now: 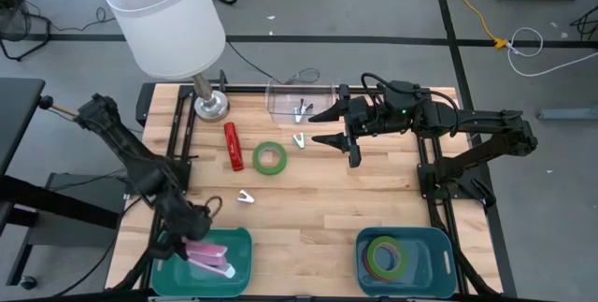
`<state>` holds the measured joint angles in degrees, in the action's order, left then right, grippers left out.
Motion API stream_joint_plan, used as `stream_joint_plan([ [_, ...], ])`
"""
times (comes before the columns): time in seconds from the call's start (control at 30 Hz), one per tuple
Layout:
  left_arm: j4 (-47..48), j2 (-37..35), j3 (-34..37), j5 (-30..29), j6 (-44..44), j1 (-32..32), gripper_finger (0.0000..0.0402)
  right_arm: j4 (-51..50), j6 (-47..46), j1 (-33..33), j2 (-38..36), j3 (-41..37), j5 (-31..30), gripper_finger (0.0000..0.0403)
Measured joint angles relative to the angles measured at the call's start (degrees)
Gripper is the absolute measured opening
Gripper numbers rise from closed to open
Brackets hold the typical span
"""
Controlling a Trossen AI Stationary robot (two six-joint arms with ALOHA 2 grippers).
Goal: Pick and place Stapler, Stapler remover, tape
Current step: Put the pink stapler into the green bin
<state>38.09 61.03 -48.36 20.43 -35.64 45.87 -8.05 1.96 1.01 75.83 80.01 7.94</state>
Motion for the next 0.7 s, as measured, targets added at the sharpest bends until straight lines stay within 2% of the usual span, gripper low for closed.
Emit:
stream_joint_plan([
  [0.33, 0.0, 12.4, 0.0, 0.2, -4.4, 2.8, 0.0174, -0.2, 0.0, 0.0, 0.0, 0.0, 0.0, 0.0211],
  [0.7, 0.6, 20.0, 0.0, -0.3, -15.0, 2.9, 0.0180, -0.2, -0.1, 0.0, 0.0, 0.0, 0.0, 0.0211],
])
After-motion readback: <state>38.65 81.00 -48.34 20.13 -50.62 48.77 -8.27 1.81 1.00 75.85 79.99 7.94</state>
